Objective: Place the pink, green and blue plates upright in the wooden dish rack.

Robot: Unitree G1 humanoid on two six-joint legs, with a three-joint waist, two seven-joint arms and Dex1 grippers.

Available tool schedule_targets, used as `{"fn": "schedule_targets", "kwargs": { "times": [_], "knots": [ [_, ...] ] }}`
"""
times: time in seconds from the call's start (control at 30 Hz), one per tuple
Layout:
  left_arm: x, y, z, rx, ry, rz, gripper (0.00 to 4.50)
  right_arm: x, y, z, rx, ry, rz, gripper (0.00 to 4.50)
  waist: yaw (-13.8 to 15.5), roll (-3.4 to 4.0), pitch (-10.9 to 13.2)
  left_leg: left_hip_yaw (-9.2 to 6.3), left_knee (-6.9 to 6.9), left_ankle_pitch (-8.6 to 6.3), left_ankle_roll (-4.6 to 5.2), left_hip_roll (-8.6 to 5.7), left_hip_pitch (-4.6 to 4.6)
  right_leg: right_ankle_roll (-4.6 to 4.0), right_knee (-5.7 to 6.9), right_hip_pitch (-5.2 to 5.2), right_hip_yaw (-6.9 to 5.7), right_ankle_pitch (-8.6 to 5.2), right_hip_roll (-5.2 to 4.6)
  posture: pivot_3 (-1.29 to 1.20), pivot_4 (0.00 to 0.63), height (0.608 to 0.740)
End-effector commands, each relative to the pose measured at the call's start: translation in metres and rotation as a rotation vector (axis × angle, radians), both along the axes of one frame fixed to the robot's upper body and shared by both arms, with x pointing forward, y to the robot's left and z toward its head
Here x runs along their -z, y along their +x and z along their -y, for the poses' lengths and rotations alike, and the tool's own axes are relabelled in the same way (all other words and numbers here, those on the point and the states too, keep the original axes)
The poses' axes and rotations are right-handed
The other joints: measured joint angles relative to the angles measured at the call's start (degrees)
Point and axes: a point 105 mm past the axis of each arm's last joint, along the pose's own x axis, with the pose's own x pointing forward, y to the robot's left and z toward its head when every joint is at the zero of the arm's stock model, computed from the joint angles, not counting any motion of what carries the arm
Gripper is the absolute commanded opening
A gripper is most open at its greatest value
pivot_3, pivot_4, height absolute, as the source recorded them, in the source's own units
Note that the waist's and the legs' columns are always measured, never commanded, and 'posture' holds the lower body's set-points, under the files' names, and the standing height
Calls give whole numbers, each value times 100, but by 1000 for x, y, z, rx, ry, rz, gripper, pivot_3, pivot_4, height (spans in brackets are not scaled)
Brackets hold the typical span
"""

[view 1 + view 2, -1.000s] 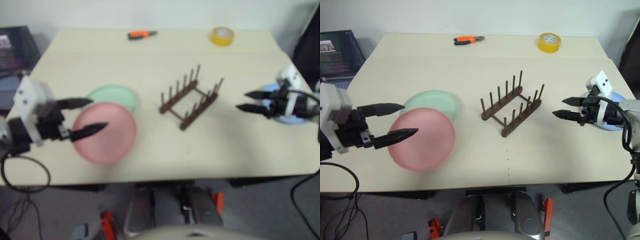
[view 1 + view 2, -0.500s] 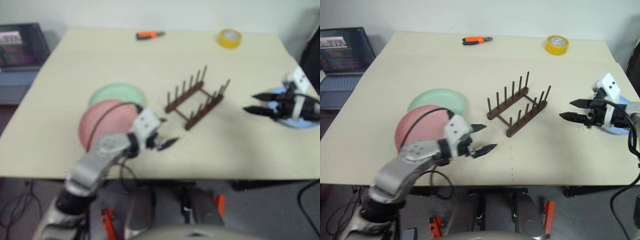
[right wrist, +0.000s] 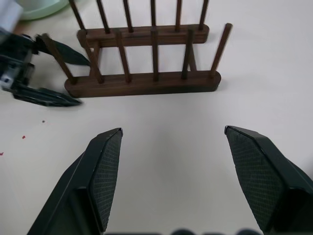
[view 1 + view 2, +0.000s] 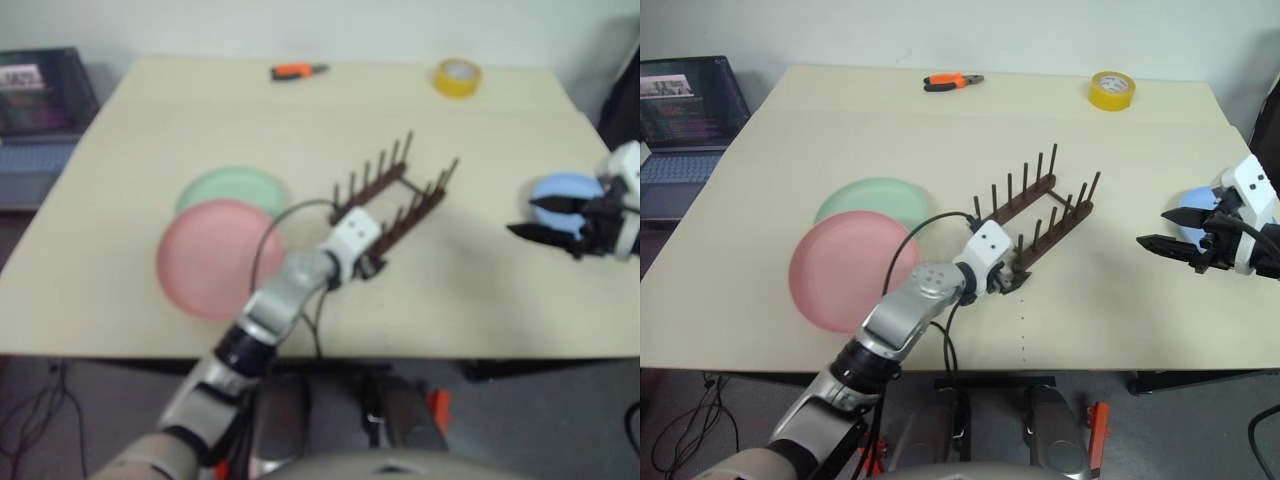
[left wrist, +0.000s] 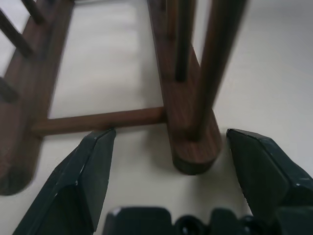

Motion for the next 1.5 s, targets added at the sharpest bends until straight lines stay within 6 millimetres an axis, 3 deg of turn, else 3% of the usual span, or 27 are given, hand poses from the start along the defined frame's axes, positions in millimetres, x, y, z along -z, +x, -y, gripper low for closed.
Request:
{"fn": "schedule_targets", "kwargs": {
  "times": [0.03, 0.23, 0.27, 0.43, 0.53, 0.7, 0.93, 1.4, 1.43, 1.5],
  "knots": [
    [-3, 5, 4, -7, 10, 3, 3395, -17, -4, 4, 19, -28, 62, 3675, -1, 0, 0, -1, 0, 0, 0, -1, -1, 1, -1, 0, 0, 0, 0, 0, 150, 740],
    [-1, 6, 7, 5, 11, 5, 1159, -18, -4, 6, 30, -32, 69, 3675, -11, 0, -1, -3, 1, 0, 0, 0, 2, -1, 2, 2, -1, -1, 1, 0, 150, 740],
    [-4, 7, 7, 15, 5, 11, 1015, -18, -4, 5, 31, -32, 70, 3675, -13, 0, -1, -7, 1, 0, 0, -1, 4, -2, 3, 3, -3, -1, 1, 0, 150, 740],
    [-26, 9, 13, 154, -14, 54, 1016, -19, -3, 6, 38, -37, 79, 3675, -19, 0, -1, -10, 2, 0, 0, -4, 6, -14, 2, 7, -4, -8, 4, 0, 150, 740],
    [-37, 0, 20, 303, -18, 60, 1016, -21, -3, 8, 45, -42, 87, 3675, -19, 0, -1, -9, -1, 0, 0, -4, -1, -14, 0, 2, -5, -8, 5, 0, 150, 740],
    [-38, -18, 36, 527, -20, 22, 1016, -21, -7, 10, 44, -56, 86, 3675, 7, 0, -1, -10, -6, -1, 1, -2, -20, 2, -10, -9, -9, 1, 2, 0, 150, 740],
    [-17, -13, 38, 534, 66, 12, 1016, -20, -16, 12, 64, -63, 85, 3675, -14, 0, -1, -13, -4, -1, 2, -3, -18, 2, -3, -12, -10, 0, 5, 0, 150, 740],
    [-5, -10, 36, 513, 99, -3, 1016, -19, -20, 13, 79, -63, 78, 3675, -44, 1, -1, -22, -2, -1, 2, -2, -17, 2, -4, -8, -12, 1, 6, 0, 150, 740],
    [-5, -9, 36, 508, 99, 0, 1738, -19, -20, 12, 78, -62, 78, 3675, -48, 1, -1, -22, -2, -1, 2, -1, -17, 2, -3, -8, -12, 0, 6, 0, 150, 740],
    [-5, -7, 34, 504, 102, 6, 2298, -18, -20, 12, 77, -61, 76, 3675, -52, 1, -1, -24, -2, -1, 2, -2, -16, 1, -2, -7, -13, 0, 6, 0, 150, 740]
  ]
}}
